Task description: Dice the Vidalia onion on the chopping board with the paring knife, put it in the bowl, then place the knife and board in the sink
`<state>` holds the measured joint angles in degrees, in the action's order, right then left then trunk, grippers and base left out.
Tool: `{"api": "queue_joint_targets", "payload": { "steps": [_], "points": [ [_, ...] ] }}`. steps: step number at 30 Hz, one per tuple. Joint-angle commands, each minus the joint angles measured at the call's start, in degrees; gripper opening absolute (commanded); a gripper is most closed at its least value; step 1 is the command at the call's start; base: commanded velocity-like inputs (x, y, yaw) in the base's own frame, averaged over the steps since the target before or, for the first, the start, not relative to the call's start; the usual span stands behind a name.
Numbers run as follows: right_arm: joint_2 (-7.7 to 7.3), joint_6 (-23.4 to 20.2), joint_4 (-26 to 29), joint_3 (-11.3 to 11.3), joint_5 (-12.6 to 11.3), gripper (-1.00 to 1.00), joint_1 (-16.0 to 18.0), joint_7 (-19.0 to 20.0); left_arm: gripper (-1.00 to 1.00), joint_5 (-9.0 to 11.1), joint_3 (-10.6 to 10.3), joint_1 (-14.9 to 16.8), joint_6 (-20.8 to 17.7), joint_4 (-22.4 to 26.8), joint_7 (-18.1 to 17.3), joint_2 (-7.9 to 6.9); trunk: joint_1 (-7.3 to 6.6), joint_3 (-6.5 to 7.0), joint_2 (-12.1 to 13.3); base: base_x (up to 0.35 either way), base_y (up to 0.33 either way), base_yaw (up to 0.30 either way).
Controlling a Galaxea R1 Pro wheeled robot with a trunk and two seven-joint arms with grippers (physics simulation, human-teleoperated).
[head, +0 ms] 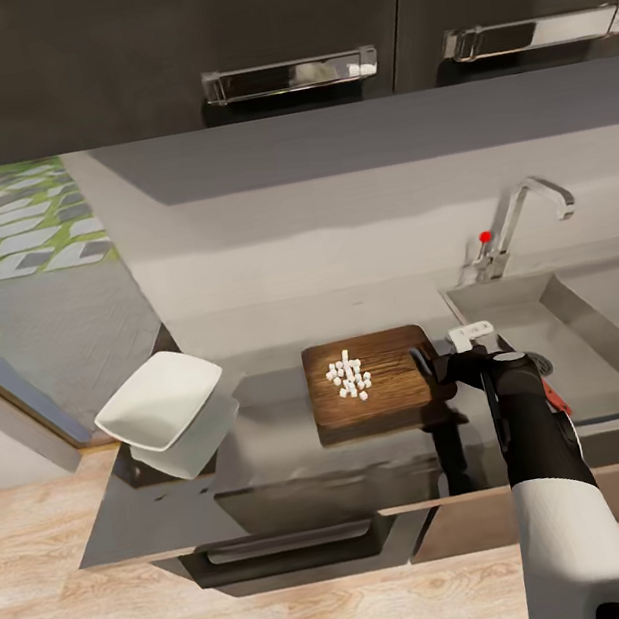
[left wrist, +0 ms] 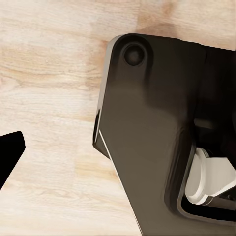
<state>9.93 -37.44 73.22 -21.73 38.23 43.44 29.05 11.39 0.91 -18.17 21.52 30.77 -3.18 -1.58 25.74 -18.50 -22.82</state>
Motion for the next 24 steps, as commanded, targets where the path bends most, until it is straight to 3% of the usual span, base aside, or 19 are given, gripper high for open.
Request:
{"api": "queue_joint_targets", "payload": {
  "steps": [1, 24],
  "points": [
    [0.07, -0.09, 0.08, -0.15, 0.53, -1.00, 0.06, 0.55, 1.00, 0.48, 0.05, -0.02, 0.01, 0.08, -0.33, 0.00, 0.04, 0.00, -0.10, 0.000, 0.087, 0.000],
    [0.07, -0.09, 0.08, -0.15, 0.53, -1.00, 0.06, 0.53, 1.00, 0.48, 0.05, -0.02, 0.01, 0.08, -0.33, 0.00, 0.04, 2.07, -0.10, 0.000, 0.247, 0.000]
  ]
}}
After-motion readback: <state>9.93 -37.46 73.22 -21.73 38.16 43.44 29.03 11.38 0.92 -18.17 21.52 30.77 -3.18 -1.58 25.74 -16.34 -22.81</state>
